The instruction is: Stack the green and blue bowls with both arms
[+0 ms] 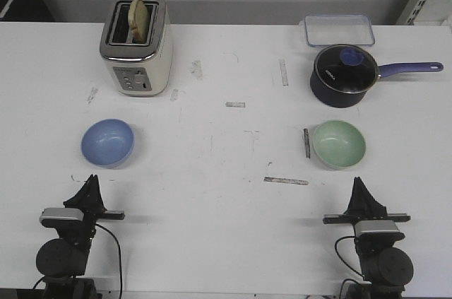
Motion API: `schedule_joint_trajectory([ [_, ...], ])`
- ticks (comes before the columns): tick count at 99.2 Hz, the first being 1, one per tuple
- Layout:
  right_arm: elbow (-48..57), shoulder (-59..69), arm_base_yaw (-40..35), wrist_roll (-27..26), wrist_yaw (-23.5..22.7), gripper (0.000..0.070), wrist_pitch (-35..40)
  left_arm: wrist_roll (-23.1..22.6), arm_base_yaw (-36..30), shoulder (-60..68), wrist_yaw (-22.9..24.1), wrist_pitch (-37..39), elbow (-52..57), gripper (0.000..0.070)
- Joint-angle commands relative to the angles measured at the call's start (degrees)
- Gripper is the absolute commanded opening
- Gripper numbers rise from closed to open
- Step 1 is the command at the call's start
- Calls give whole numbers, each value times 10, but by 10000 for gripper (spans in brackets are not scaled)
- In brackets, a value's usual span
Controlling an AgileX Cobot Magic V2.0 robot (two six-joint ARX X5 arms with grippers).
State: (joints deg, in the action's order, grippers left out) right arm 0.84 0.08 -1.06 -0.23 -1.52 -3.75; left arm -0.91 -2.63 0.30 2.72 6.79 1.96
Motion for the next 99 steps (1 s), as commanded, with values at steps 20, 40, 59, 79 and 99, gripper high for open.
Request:
schedule_joint_trajectory([
  [20, -1, 0, 0, 1, 0, 1, -7, 1, 1, -1, 1, 8, -12, 2],
  [40, -1, 0, 0, 1, 0, 1, -14, 1, 1, -1, 1, 8, -12, 1],
  [59, -1, 0, 0, 1, 0, 1, -17, 1, 1, -1, 1, 8, -12, 1],
  [79, 0, 0, 0, 1, 1, 1, -18, 1, 1, -1, 1, 8, -12, 1],
  [99, 27, 12, 0, 1, 0, 1, 3, 1, 1, -1, 1, 8, -12, 1],
])
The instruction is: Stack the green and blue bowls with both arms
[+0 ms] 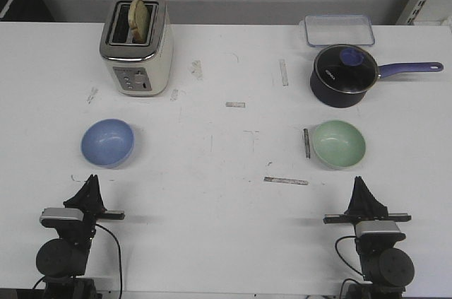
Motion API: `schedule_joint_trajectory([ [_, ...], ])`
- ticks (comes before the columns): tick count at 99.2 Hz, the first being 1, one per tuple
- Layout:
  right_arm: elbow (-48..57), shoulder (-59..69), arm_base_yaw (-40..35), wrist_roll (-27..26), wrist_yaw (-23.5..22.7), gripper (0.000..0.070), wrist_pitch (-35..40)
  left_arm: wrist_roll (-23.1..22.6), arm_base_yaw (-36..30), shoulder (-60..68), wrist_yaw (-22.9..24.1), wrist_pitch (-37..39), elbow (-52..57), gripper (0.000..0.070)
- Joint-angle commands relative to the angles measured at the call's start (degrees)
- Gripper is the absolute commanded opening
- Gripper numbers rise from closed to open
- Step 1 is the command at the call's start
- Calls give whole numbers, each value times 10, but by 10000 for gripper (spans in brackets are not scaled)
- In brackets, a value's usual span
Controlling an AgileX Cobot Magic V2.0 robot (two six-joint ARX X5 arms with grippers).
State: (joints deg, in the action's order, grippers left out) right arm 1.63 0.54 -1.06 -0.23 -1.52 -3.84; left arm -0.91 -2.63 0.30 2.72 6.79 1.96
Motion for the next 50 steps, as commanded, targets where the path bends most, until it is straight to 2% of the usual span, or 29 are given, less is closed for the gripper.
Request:
schedule_joint_trajectory([
  [1, 21, 9, 0, 1, 1, 1, 7, 1, 1, -1, 1, 8, -12, 1],
  [31, 93, 109, 0, 0, 1, 1, 54, 1, 1, -1, 1, 8, -12, 1],
  [50, 167, 213, 0, 1, 3, 1, 122, 1, 1, -1, 1, 8, -12, 1],
])
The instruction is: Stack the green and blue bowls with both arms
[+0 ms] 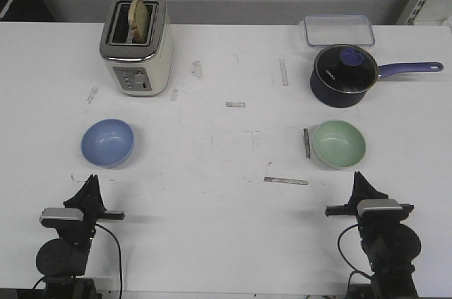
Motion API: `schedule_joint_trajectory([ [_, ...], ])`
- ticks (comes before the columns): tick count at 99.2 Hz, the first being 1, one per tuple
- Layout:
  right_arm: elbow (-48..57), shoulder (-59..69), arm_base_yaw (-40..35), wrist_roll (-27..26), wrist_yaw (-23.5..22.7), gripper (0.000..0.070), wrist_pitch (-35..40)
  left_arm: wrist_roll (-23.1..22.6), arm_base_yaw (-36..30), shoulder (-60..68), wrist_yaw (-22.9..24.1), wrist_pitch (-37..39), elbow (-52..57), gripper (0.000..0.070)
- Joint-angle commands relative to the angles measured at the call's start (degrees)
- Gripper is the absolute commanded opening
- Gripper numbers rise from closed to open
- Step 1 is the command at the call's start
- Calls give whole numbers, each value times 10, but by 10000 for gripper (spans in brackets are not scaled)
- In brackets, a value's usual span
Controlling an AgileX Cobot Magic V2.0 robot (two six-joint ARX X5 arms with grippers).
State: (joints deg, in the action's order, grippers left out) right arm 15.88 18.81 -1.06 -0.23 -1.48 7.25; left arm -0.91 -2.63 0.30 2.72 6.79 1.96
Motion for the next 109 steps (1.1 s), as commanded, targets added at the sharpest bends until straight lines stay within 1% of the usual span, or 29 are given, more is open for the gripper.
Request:
schedule_joint_trajectory([
  [1, 28, 36, 0, 1, 4, 1, 14, 1, 1, -1, 1, 8, -12, 1],
  [21, 110, 158, 0, 1, 15, 1, 29, 1, 1, -1, 1, 8, -12, 1],
  [35, 177, 251, 0, 1, 23, 1, 64, 1, 1, -1, 1, 8, -12, 1],
  [42, 213, 294, 0, 1, 32, 1, 90, 1, 1, -1, 1, 8, -12, 1],
  [50, 259, 340, 0, -5, 31, 1, 123, 1, 1, -1, 1, 8, -12, 1],
  [62, 335, 407, 1, -45, 30, 1, 170, 1, 1, -1, 1, 8, -12, 1],
  [71, 393, 453, 5, -76, 28, 1, 223, 1, 1, -1, 1, 8, -12, 1],
  [78, 434, 485, 11, -88, 27, 1, 268, 1, 1, -1, 1, 8, -12, 1],
  [90, 495, 538, 40, -95, -2, 4, 331, 1, 1, -1, 1, 8, -12, 1],
  [98, 531, 571, 68, -103, -22, 33, 376, 1, 1, -1, 1, 8, -12, 1],
  [102, 547, 588, 82, -103, -32, 81, 396, 1, 1, -1, 1, 8, -12, 1],
  [109, 568, 615, 104, -103, -33, 171, 426, 1, 1, -1, 1, 8, -12, 1],
])
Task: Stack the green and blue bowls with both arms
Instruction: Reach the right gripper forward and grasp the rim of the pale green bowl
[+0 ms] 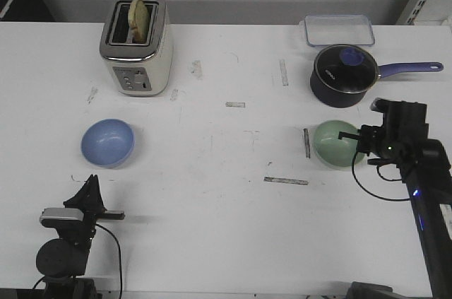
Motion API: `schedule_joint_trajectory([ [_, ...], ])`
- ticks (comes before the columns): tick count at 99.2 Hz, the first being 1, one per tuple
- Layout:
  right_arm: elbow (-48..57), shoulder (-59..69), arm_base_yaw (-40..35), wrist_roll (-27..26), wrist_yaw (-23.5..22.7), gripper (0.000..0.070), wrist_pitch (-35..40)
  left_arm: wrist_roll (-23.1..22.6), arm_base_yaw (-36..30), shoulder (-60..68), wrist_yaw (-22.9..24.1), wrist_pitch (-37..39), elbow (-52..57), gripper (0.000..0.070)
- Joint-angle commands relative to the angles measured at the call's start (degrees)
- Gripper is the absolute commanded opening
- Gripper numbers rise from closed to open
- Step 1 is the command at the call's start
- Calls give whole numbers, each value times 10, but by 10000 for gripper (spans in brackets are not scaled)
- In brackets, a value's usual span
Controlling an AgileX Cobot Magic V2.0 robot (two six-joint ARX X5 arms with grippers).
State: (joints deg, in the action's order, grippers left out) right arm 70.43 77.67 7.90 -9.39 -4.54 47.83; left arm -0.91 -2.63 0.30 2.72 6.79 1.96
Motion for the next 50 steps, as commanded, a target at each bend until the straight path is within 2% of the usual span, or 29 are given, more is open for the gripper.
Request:
schedule_joint_trajectory([
  [1, 25, 30, 17, -11, -2, 182, 23, 1, 1, -1, 1, 8, -12, 1],
  [14, 35, 69, 46, -8, -17, 348, 39, 1, 1, -1, 1, 8, -12, 1],
  [25, 35, 98, 57, -5, -51, 417, 44, 1, 1, -1, 1, 8, -12, 1],
  [32, 35, 115, 61, 0, -65, 422, 44, 1, 1, -1, 1, 8, -12, 1],
  [50, 35, 156, 60, 9, -66, 421, 32, 1, 1, -1, 1, 8, -12, 1],
])
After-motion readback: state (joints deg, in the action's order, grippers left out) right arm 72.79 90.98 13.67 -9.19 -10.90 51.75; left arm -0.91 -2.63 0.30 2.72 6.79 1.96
